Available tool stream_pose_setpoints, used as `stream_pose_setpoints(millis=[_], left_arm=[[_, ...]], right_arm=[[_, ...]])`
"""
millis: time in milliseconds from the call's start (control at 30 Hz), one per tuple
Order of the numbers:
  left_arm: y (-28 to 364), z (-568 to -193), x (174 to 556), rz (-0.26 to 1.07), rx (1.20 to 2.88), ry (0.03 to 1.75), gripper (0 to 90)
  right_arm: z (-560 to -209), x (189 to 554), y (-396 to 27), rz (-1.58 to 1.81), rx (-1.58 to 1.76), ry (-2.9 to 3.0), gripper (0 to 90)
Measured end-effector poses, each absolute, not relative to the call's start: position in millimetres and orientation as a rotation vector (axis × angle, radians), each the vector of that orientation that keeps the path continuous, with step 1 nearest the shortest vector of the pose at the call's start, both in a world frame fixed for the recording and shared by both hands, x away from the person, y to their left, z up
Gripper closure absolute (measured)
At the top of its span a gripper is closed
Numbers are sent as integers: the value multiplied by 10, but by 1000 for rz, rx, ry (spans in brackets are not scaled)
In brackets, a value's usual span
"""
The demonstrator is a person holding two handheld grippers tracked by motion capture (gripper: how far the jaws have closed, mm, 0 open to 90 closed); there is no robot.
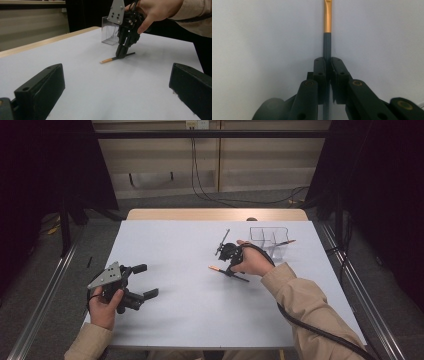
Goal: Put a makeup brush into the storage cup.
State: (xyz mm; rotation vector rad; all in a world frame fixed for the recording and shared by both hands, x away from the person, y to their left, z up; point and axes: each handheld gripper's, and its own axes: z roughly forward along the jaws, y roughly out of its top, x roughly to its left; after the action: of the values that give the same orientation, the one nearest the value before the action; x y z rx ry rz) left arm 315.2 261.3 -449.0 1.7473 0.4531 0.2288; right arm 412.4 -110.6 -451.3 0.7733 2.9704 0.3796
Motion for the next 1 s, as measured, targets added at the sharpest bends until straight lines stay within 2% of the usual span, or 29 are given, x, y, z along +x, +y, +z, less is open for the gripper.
stream_pose_setpoints(millis=[667, 1000], left_arm=[[2662, -4471, 3121, 244, 1736, 459, 0], [2667, -4470, 3113, 248, 1736, 466, 0]], right_arm=[[-4506, 4138, -1082, 346, 902, 2944, 843], [-4313, 4091, -1184, 613, 994, 2869, 843]])
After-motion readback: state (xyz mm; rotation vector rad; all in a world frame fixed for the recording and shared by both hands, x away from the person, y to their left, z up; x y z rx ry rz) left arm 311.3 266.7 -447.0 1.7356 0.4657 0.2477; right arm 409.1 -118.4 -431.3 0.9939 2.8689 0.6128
